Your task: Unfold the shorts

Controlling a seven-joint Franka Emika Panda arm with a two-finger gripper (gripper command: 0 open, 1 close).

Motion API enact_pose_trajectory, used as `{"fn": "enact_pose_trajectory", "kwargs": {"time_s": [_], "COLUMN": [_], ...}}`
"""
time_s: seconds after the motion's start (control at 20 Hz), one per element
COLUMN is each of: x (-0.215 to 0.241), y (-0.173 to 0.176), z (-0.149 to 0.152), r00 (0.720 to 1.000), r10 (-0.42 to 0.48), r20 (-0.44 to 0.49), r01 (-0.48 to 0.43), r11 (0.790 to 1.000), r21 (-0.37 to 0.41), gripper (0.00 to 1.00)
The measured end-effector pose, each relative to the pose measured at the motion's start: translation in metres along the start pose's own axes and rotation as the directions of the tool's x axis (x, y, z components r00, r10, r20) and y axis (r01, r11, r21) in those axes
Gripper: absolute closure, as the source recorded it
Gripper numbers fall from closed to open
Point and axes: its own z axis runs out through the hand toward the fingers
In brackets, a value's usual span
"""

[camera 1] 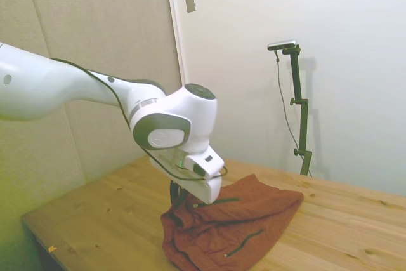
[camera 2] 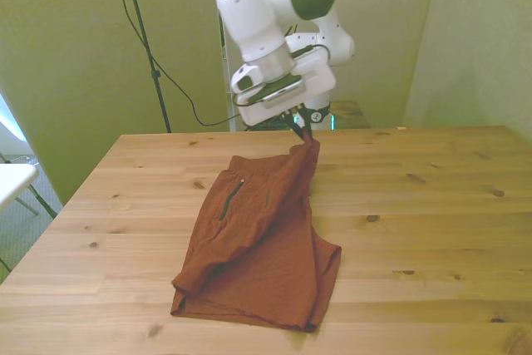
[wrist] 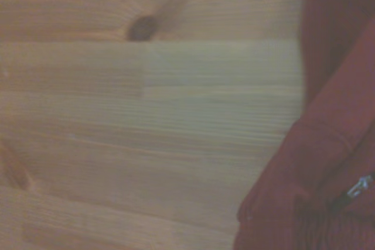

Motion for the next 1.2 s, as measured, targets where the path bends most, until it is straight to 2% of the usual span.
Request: {"fn": "enact_pose_trajectory", "kwargs": {"time_s": [0.2, 0.25, 0.4, 0.55, 0.95, 1.1, 1.2], "x": [-0.045, -0.055, -0.080, -0.095, -0.114, -0.114, -0.102], "y": [-0.060, -0.072, -0.096, -0.107, -0.125, -0.137, -0.141], "z": [0.025, 0.032, 0.057, 0.074, 0.075, 0.057, 0.042], "r00": [0.997, 0.995, 0.987, 0.982, 0.977, 0.991, 0.989], "r10": [-0.081, -0.102, -0.156, -0.184, -0.210, -0.125, -0.057], "r20": [0.008, 0.014, 0.029, 0.042, 0.038, -0.055, -0.136], "r01": [0.081, 0.102, 0.158, 0.188, 0.214, 0.119, 0.046], "r11": [0.996, 0.993, 0.981, 0.974, 0.969, 0.988, 0.995], "r21": [-0.039, -0.053, -0.109, -0.126, -0.127, -0.099, -0.089], "gripper": [1.00, 0.00, 0.00, 0.00, 0.00, 0.00, 0.00]}}
